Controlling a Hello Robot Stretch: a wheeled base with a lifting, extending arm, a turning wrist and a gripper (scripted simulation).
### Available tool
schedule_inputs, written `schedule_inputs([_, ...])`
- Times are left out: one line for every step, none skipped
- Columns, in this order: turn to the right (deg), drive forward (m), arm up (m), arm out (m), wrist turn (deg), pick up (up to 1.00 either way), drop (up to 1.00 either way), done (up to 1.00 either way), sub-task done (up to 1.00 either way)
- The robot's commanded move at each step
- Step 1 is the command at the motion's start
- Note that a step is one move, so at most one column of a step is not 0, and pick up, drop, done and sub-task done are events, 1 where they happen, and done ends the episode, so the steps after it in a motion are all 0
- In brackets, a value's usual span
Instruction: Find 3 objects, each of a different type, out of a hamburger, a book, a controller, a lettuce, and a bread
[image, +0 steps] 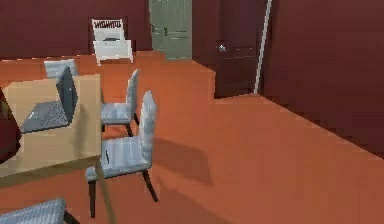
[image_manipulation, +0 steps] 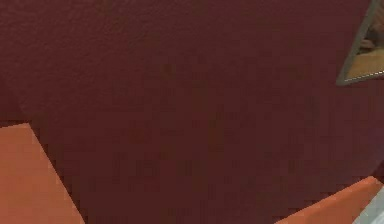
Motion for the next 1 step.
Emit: schedule_inputs([0.0,0.2,0.0,0.0,0.0,0.0,0.0,0.0,0.0])
